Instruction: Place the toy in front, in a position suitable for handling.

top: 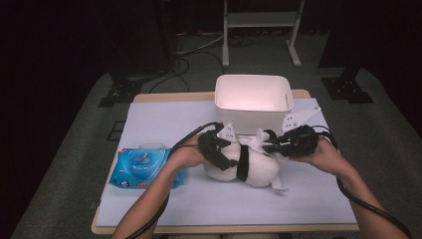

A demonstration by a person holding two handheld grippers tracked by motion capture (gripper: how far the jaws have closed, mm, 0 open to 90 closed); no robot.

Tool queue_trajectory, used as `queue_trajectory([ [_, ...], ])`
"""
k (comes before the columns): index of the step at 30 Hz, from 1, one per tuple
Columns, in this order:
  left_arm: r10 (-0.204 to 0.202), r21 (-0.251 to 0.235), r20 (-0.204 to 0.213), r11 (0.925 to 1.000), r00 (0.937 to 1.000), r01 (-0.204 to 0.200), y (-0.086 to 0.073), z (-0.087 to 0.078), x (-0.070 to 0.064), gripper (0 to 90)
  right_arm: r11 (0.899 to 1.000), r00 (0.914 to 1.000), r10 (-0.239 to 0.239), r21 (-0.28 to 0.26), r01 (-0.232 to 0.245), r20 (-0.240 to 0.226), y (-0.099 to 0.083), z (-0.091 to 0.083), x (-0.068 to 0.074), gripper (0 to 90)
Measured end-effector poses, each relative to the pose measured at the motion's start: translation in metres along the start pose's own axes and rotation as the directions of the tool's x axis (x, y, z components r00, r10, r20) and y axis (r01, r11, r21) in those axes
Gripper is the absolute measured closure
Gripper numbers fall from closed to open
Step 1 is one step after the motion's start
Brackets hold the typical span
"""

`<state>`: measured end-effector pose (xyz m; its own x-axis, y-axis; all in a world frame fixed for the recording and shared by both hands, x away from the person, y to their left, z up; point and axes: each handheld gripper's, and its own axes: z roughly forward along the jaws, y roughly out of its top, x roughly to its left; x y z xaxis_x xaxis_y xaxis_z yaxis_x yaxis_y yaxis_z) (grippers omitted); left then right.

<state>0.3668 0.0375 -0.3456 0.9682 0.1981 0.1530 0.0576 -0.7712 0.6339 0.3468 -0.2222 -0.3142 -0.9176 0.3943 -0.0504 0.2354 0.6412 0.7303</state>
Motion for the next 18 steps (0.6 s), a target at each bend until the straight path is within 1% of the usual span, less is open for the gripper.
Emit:
queue_trajectory([
  [1,0.003,-0.012,-0.038,0.9999,0.9993,-0.004,0.001,-0.002,0.003,27.4,1.000,1.0000,0.002,-0.003,-0.002,-0.002,0.001,-0.001,-0.001,78.9],
  [2,0.003,-0.012,-0.038,0.9999,0.9993,-0.004,0.001,-0.002,0.003,27.4,1.000,1.0000,0.000,-0.008,0.000,0.006,0.003,-0.001,-0.002,78.9],
  [3,-0.011,-0.015,-0.042,0.9998,0.9991,0.011,0.001,-0.002,0.003,27.2,1.000,0.9999,0.001,-0.014,-0.001,0.015,0.004,-0.002,-0.004,78.9],
  [4,-0.023,-0.004,-0.021,0.9997,0.9995,0.023,0.000,0.001,0.004,26.9,1.000,1.0000,0.008,-0.023,-0.008,0.005,0.006,-0.003,-0.006,78.9],
  [5,-0.023,-0.004,-0.021,0.9997,0.9995,0.023,0.000,0.001,0.004,26.1,1.000,1.0000,0.008,-0.023,-0.008,0.005,0.006,-0.003,-0.006,78.9],
  [6,-0.021,0.006,-0.007,0.9998,0.9998,0.021,-0.002,0.004,0.003,24.8,1.000,0.9999,0.012,-0.025,-0.011,0.009,0.007,-0.003,-0.007,78.8],
  [7,-0.022,0.001,-0.004,0.9998,0.9997,0.022,-0.003,0.004,0.001,24.8,1.000,0.9998,0.010,-0.025,-0.010,0.017,0.009,-0.003,-0.009,78.3],
  [8,-0.031,-0.004,0.000,0.9995,0.9995,0.031,-0.004,0.004,0.001,23.9,1.000,0.9997,0.017,-0.026,-0.017,0.015,0.010,-0.001,-0.012,78.3],
  [9,-0.037,-0.002,0.010,0.9993,0.9993,0.037,-0.005,0.003,0.001,23.9,1.000,0.9997,0.017,-0.026,-0.017,0.015,0.010,-0.001,-0.012,78.3],
  [10,-0.043,-0.002,0.017,0.9991,0.9989,0.043,-0.007,0.002,0.001,22.8,1.000,0.9996,0.025,-0.009,-0.025,0.015,0.010,0.003,-0.014,78.0],
  [11,-0.043,-0.002,0.017,0.9991,0.9989,0.043,-0.007,0.002,0.001,22.2,1.000,0.9996,0.025,-0.009,-0.025,0.015,0.010,0.003,-0.014,78.0],
  [12,-0.050,0.003,0.025,0.9987,0.9984,0.050,-0.008,0.002,0.000,20.7,0.999,0.9996,0.027,0.019,-0.028,0.005,0.009,0.011,-0.014,77.3],
  [13,-0.055,0.012,0.033,0.9984,0.9979,0.055,-0.009,0.002,0.000,20.7,0.999,0.9996,0.027,0.019,-0.028,0.005,0.009,0.011,-0.014,77.3],
  [14,-0.058,0.021,0.044,0.9982,0.9974,0.057,-0.011,0.001,-0.002,18.8,0.999,0.9995,0.030,0.036,-0.030,-0.011,0.007,0.017,-0.011,77.4],
  [15,-0.058,0.021,0.044,0.9982,0.9974,0.057,-0.011,0.001,-0.002,17.5,0.999,0.9995,0.030,0.036,-0.030,-0.011,0.007,0.017,-0.011,77.4],
  [17,-0.062,0.024,0.062,0.9978,0.9961,0.061,-0.011,-0.002,-0.003,15.9,0.999,0.9990,0.029,0.028,-0.029,-0.033,0.006,0.019,-0.008,77.5],
  [18,-0.068,0.019,0.069,0.9975,0.9952,0.067,-0.011,-0.003,-0.003,13.9,0.999,0.9988,0.021,0.039,-0.020,-0.044,0.005,0.019,-0.004,77.6],
])
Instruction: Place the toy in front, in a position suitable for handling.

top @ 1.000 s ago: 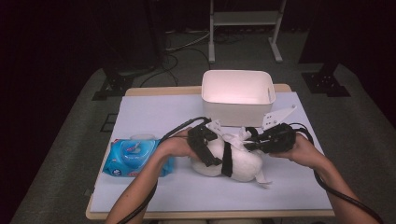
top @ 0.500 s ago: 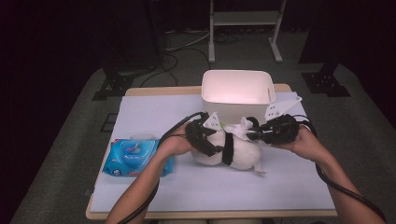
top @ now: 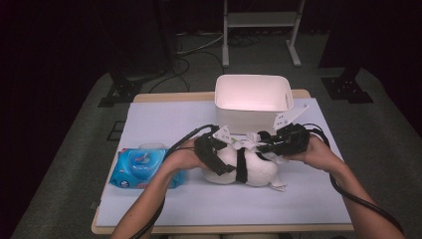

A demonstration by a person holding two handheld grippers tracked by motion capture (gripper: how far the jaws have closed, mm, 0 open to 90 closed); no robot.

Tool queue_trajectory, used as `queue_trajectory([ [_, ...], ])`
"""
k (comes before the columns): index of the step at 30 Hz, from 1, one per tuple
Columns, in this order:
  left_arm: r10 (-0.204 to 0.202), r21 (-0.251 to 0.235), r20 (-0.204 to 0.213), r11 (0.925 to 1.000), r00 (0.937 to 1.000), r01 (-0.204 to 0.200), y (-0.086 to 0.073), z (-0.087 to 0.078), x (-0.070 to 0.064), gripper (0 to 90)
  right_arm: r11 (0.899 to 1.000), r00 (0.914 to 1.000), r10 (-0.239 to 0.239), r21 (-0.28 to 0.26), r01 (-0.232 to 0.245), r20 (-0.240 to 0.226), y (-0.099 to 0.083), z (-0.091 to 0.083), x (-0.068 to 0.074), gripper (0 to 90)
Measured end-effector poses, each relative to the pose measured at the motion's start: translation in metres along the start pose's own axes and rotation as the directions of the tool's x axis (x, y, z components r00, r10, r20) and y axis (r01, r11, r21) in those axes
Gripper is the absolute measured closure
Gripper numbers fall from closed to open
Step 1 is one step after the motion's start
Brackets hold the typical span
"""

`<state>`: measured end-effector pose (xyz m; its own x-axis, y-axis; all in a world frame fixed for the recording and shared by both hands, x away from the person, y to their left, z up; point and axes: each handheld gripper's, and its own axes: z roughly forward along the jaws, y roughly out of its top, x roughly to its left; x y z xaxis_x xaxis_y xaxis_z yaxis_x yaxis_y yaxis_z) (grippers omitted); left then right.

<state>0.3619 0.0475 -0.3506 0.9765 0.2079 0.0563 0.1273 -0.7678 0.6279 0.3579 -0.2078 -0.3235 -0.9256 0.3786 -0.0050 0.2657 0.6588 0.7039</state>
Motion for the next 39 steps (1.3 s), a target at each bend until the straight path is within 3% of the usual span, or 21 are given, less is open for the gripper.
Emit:
queue_trajectory([
  [2,-0.010,-0.013,0.027,0.9999,0.9996,0.011,0.000,-0.007,-0.001,13.5,1.000,0.9997,0.000,0.006,0.001,-0.024,-0.002,0.000,0.005,77.7],
  [6,-0.025,-0.033,0.038,0.9991,0.9989,0.027,0.001,-0.016,-0.001,12.8,1.000,0.9995,-0.004,0.000,0.004,-0.032,-0.006,-0.001,0.010,77.8],
  [7,-0.024,-0.044,0.043,0.9987,0.9988,0.026,0.001,-0.020,0.000,14.6,1.000,0.9993,-0.013,-0.005,0.013,-0.036,-0.007,-0.002,0.012,77.8],
  [8,-0.034,-0.054,0.048,0.9979,0.9982,0.037,0.001,-0.021,0.000,22.3,1.000,0.9992,-0.010,-0.013,0.010,-0.040,-0.010,-0.002,0.016,77.7],
  [13,-0.019,-0.015,0.094,0.9997,0.9954,0.021,-0.001,-0.019,-0.004,26.7,1.000,0.9986,-0.018,-0.018,0.017,-0.050,-0.013,-0.004,0.022,77.8],
  [18,-0.004,-0.010,0.098,0.9999,0.9951,0.005,-0.002,-0.019,-0.008,27.5,0.999,0.9984,-0.039,-0.036,0.037,-0.040,-0.005,-0.014,0.026,78.0],
  [21,0.003,-0.008,0.100,1.0000,0.9949,-0.002,-0.003,-0.019,-0.009,27.4,0.998,0.9990,-0.041,-0.044,0.040,-0.017,0.000,-0.018,0.021,78.5],
  [26,0.008,-0.003,0.109,1.0000,0.9940,-0.007,-0.003,-0.020,-0.010,27.4,0.998,0.9994,-0.029,-0.055,0.028,-0.017,0.002,-0.015,0.017,78.5],
  [30,-0.001,-0.003,0.130,1.0000,0.9916,0.001,0.001,-0.022,-0.007,29.0,0.998,0.9970,-0.062,0.010,0.063,-0.047,0.000,0.003,0.027,78.5],
  [39,0.006,0.000,0.158,1.0000,0.9874,-0.006,0.010,-0.026,0.001,30.1,0.999,0.9956,-0.047,-0.007,0.046,-0.081,-0.010,0.003,0.035,78.9],
])
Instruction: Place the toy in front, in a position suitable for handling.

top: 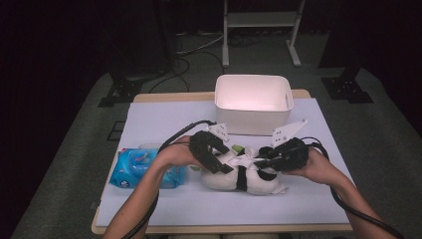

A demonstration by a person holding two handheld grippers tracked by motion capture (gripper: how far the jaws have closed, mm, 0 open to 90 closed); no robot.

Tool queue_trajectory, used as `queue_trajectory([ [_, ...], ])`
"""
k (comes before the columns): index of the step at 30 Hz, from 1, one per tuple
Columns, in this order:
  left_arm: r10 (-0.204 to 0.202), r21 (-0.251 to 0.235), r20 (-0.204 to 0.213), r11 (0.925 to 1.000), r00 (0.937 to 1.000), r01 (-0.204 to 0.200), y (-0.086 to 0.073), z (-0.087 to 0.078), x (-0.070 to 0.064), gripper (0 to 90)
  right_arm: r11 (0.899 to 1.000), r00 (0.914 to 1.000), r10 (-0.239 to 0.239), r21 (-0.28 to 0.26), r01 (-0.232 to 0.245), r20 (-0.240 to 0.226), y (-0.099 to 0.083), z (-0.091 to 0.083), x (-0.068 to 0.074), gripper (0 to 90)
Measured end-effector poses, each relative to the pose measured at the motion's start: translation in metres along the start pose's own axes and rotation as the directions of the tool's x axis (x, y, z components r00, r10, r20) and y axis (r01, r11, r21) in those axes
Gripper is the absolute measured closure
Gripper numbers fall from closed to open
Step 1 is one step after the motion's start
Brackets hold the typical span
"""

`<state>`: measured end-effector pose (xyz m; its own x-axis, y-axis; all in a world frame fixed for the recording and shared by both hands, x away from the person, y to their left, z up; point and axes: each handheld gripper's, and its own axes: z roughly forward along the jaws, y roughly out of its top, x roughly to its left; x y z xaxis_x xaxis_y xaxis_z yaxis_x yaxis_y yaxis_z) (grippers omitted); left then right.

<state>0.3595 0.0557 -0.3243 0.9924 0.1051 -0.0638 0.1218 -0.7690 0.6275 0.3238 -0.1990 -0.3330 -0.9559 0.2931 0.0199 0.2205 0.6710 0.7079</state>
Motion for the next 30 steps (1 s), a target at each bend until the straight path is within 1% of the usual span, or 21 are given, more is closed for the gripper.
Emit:
queue_trajectory([
  [2,-0.005,-0.014,0.004,0.9999,1.0000,0.005,0.003,-0.001,0.002,31.3,1.000,0.9999,-0.012,0.000,0.012,-0.001,-0.002,-0.001,0.002,78.9],
  [3,-0.003,-0.011,0.004,0.9999,1.0000,0.003,0.005,-0.001,0.003,31.2,1.000,0.9999,-0.015,0.000,0.015,-0.003,-0.003,-0.001,0.004,78.9],
  [5,-0.009,-0.019,-0.003,0.9998,1.0000,0.008,0.008,-0.001,0.005,33.9,1.000,0.9996,-0.021,-0.001,0.021,-0.016,-0.004,0.000,0.006,78.8],
  [8,-0.005,0.000,-0.018,1.0000,0.9998,0.005,0.012,0.001,0.009,36.1,0.999,0.9993,-0.035,0.001,0.035,-0.012,-0.004,0.000,0.009,78.8],
  [12,-0.003,0.004,-0.026,1.0000,0.9996,0.003,0.016,0.005,0.013,44.2,0.999,0.9986,-0.052,0.008,0.052,-0.009,-0.005,0.000,0.014,78.7],
  [13,0.004,0.006,-0.023,1.0000,0.9997,-0.004,0.017,0.006,0.013,47.7,0.998,0.9983,-0.056,0.008,0.057,-0.012,-0.005,0.000,0.015,78.7],
  [14,0.003,0.003,-0.019,1.0000,0.9998,-0.003,0.017,0.007,0.014,50.0,0.998,0.9982,-0.059,0.012,0.059,-0.011,-0.006,-0.001,0.016,78.7],
  [16,0.005,-0.002,-0.011,1.0000,0.9999,-0.005,0.019,0.008,0.016,53.0,0.998,0.9978,-0.066,0.013,0.066,-0.010,-0.006,-0.001,0.018,79.0],
  [18,0.006,-0.004,0.000,1.0000,1.0000,-0.006,0.021,0.008,0.017,54.5,0.997,0.9969,-0.076,0.011,0.077,-0.020,-0.008,-0.001,0.019,79.2],
  [19,-0.003,-0.016,0.017,0.9999,0.9998,0.003,0.021,0.007,0.019,53.9,0.996,0.9963,-0.082,0.014,0.083,-0.026,-0.008,-0.001,0.021,79.3],
  [22,0.003,-0.007,0.016,1.0000,0.9999,-0.003,0.022,0.007,0.020,53.8,0.997,0.9964,-0.081,0.015,0.081,-0.024,-0.009,-0.002,0.023,79.3],
  [24,-0.003,-0.015,0.023,0.9999,0.9997,0.004,0.021,0.005,0.020,53.3,0.996,0.9959,-0.085,0.014,0.085,-0.030,-0.010,-0.003,0.023,79.3],
  [25,-0.005,-0.016,0.018,0.9999,0.9998,0.005,0.021,0.004,0.021,52.2,0.996,0.9958,-0.087,0.013,0.087,-0.029,-0.011,-0.003,0.023,79.3],
  [26,-0.012,-0.027,0.019,0.9996,0.9997,0.013,0.021,0.001,0.021,51.2,0.996,0.9960,-0.083,0.013,0.084,-0.032,-0.012,-0.004,0.023,79.3],
  [28,-0.012,-0.034,0.022,0.9993,0.9997,0.012,0.022,-0.001,0.021,51.0,0.997,0.9962,-0.082,0.012,0.082,-0.028,-0.013,-0.005,0.023,79.3],
  [30,0.002,-0.024,0.014,0.9997,0.9999,-0.001,0.023,-0.003,0.020,51.0,0.997,0.9966,-0.078,0.012,0.078,-0.029,-0.013,-0.005,0.023,79.4],
])
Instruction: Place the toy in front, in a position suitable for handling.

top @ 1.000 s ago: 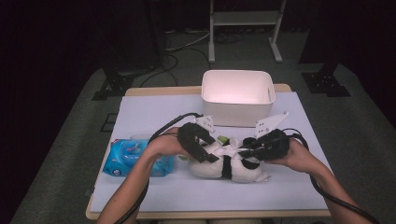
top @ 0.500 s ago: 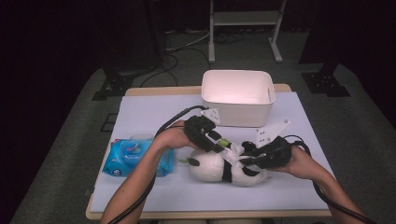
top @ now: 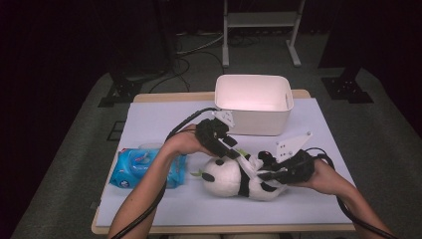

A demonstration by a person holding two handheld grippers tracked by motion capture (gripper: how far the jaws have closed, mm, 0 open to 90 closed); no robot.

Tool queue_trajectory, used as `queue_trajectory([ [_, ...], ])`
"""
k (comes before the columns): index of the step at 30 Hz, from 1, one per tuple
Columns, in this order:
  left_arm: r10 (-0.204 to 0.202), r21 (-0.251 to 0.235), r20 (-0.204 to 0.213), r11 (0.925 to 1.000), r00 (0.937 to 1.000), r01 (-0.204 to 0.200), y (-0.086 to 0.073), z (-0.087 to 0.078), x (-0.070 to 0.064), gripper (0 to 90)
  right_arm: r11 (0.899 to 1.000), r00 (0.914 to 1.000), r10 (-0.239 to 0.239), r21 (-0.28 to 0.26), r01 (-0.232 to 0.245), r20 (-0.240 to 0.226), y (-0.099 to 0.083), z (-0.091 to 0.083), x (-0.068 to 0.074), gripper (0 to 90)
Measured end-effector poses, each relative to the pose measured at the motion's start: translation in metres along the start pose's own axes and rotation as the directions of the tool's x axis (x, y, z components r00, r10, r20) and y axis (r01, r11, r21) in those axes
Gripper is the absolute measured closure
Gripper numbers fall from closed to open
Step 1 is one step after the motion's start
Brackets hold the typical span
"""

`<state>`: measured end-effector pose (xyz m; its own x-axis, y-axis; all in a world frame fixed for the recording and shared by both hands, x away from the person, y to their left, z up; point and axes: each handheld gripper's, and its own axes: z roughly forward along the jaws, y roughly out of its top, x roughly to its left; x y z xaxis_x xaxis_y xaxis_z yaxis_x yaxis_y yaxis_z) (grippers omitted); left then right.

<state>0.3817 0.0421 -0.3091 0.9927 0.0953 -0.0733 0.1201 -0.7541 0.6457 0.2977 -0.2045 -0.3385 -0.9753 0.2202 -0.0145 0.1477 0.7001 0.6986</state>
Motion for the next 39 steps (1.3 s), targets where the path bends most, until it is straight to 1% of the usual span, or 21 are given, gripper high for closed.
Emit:
queue_trajectory([
  [4,0.006,0.005,0.001,1.0000,1.0000,-0.006,-0.002,-0.003,-0.002,51.1,1.000,1.0000,0.002,0.003,-0.002,0.001,0.001,0.001,0.000,79.5],
  [5,0.016,0.010,0.017,0.9998,0.9997,-0.016,-0.004,-0.004,-0.004,51.4,1.000,1.0000,0.003,0.005,-0.003,0.003,0.001,0.001,0.000,79.5],
  [6,0.016,0.010,0.017,0.9998,0.9997,-0.016,-0.004,-0.004,-0.004,51.4,1.000,1.0000,0.003,0.005,-0.003,0.003,0.001,0.001,0.000,79.5],
  [8,0.016,0.018,0.013,0.9997,0.9998,-0.016,-0.006,-0.005,-0.005,51.4,1.000,1.0000,0.005,0.008,-0.005,-0.004,0.002,0.001,0.000,79.5],
  [10,0.011,0.011,0.010,0.9999,0.9999,-0.012,-0.008,-0.006,-0.004,51.3,1.000,0.9999,-0.009,0.016,0.009,-0.010,0.003,0.001,0.000,79.5],
  [12,0.011,0.015,0.002,0.9998,0.9999,-0.011,-0.010,-0.007,-0.003,51.3,1.000,0.9999,-0.010,0.018,0.010,-0.012,0.004,0.002,0.001,79.2],
  [13,0.001,0.009,-0.001,1.0000,1.0000,-0.001,-0.011,-0.006,-0.003,51.0,1.000,0.9998,-0.014,0.015,0.014,-0.012,0.005,0.002,0.002,79.2],
  [14,0.002,0.015,-0.006,0.9999,1.0000,-0.002,-0.011,-0.006,-0.002,50.9,1.000,0.9996,-0.023,0.017,0.023,-0.019,0.006,0.003,0.003,79.2],
  [16,0.001,0.024,-0.017,0.9997,0.9999,-0.001,-0.011,-0.004,-0.002,50.9,0.999,0.9989,-0.039,0.024,0.039,-0.025,0.007,0.004,0.005,79.2],
  [17,-0.005,0.020,-0.015,0.9998,0.9999,0.005,-0.011,-0.003,-0.001,51.1,0.999,0.9987,-0.043,0.026,0.044,-0.028,0.007,0.004,0.006,79.2],
  [19,0.006,0.033,-0.014,0.9994,0.9999,-0.006,-0.010,0.000,-0.001,51.0,0.999,0.9984,-0.044,0.026,0.045,-0.035,0.006,0.004,0.006,79.2],
  [20,0.000,0.031,-0.013,0.9995,0.9999,0.000,-0.010,0.001,-0.001,51.0,0.999,0.9984,-0.044,0.026,0.045,-0.035,0.006,0.004,0.006,79.2],
  [21,0.005,0.040,-0.004,0.9992,1.0000,-0.005,-0.010,0.003,-0.002,51.1,0.999,0.9982,-0.046,0.026,0.047,-0.038,0.006,0.003,0.006,79.0],
  [23,0.008,0.047,0.006,0.9989,0.9999,-0.008,-0.009,0.008,-0.004,51.2,1.000,0.9990,-0.026,0.016,0.026,-0.036,0.005,0.003,0.005,78.5],
  [27,0.013,0.046,0.023,0.9988,0.9996,-0.014,-0.007,0.013,-0.005,52.5,1.000,0.9990,-0.024,0.009,0.024,-0.037,0.005,0.003,0.004,77.8],
  [30,0.020,0.069,0.030,0.9974,0.9994,-0.022,-0.005,0.019,-0.006,54.6,0.999,0.9988,-0.031,0.013,0.032,-0.038,0.006,0.003,0.005,75.8],
  [31,0.019,0.068,0.039,0.9974,0.9990,-0.022,-0.005,0.022,-0.006,55.0,0.999,0.9988,-0.030,0.013,0.031,-0.038,0.007,0.003,0.005,75.9],
  [34,0.020,0.065,0.040,0.9976,0.9990,-0.022,-0.005,0.027,-0.006,62.7,1.000,0.9989,-0.029,0.007,0.029,-0.037,0.006,0.003,0.005,76.0],
  [35,0.022,0.065,0.029,0.9976,0.9994,-0.023,-0.005,0.027,-0.005,67.5,1.000,0.9990,-0.027,0.006,0.027,-0.035,0.006,0.003,0.005,76.8],
  [36,0.019,0.066,0.027,0.9976,0.9994,-0.021,-0.005,0.027,-0.005,70.6,1.000,0.9990,-0.031,0.002,0.031,-0.032,0.005,0.002,0.005,77.7],
  [39,0.027,0.063,0.019,0.9976,0.9995,-0.028,-0.005,0.027,-0.005,75.2,1.000,0.9991,-0.025,-0.006,0.025,-0.033,0.005,0.001,0.004,79.4],
])
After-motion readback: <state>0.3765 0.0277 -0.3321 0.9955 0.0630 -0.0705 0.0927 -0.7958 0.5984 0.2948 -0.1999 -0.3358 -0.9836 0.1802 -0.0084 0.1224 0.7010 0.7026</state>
